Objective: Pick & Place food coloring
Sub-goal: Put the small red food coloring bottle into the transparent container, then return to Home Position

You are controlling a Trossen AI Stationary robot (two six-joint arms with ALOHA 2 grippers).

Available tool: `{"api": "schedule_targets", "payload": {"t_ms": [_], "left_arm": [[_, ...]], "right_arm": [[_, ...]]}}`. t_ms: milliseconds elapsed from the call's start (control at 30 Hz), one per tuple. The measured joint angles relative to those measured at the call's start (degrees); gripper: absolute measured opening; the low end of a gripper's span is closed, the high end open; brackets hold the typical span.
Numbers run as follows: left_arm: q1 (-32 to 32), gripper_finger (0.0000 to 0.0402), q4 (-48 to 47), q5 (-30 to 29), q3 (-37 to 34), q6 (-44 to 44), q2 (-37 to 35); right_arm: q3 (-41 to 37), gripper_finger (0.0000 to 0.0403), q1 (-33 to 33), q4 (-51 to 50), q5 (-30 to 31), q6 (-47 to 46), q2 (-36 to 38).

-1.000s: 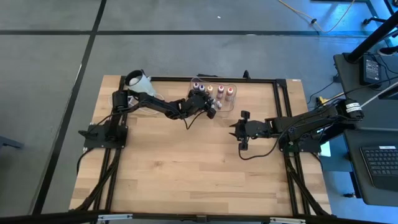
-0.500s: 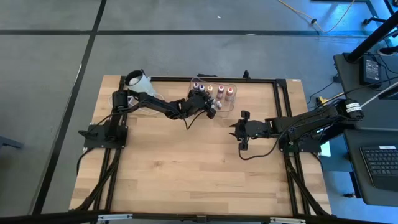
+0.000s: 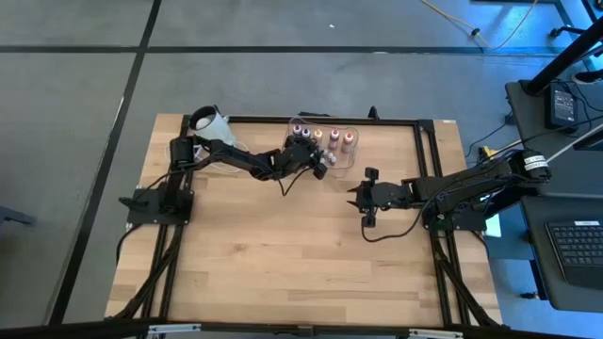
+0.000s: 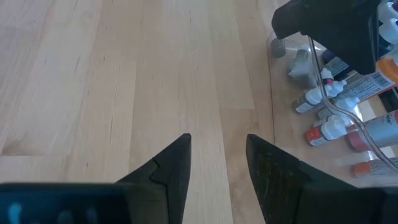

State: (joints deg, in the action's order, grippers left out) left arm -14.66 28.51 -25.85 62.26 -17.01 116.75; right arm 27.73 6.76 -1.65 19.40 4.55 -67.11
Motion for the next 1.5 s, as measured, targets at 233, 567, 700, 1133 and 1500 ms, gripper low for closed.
{"api": "schedule_targets", "payload": {"t_ms": [233, 567, 700, 1133, 1500], "left_arm": [[0.0, 0.0127, 0.0, 0.1, 0.0, 0.0, 0.0], [0.0, 0.0124, -4.7, 5.7, -0.4, 4.8, -4.1], [0.8, 0.0125, -9.7, 10.9, -1.1, 8.9, -12.8], [8.3, 0.0125, 13.5, 25.4, -39.2, 9.5, -44.3], [6.1, 0.0124, 17.0, 25.0, -56.8, 4.2, -62.3]], "right_arm": [[0.0, 0.0156, 0.0, 0.0, 0.0, 0.0, 0.0], [0.0, 0.0156, 0.0, 0.0, 0.0, 0.4, 0.0], [0.0, 0.0156, 0.0, -1.3, -1.1, 0.3, 3.2], [-10.0, 0.0156, -0.4, 5.5, -10.1, -7.3, 23.0], [-19.3, 0.0156, -8.1, 11.7, -15.2, -11.4, 30.6]]}}
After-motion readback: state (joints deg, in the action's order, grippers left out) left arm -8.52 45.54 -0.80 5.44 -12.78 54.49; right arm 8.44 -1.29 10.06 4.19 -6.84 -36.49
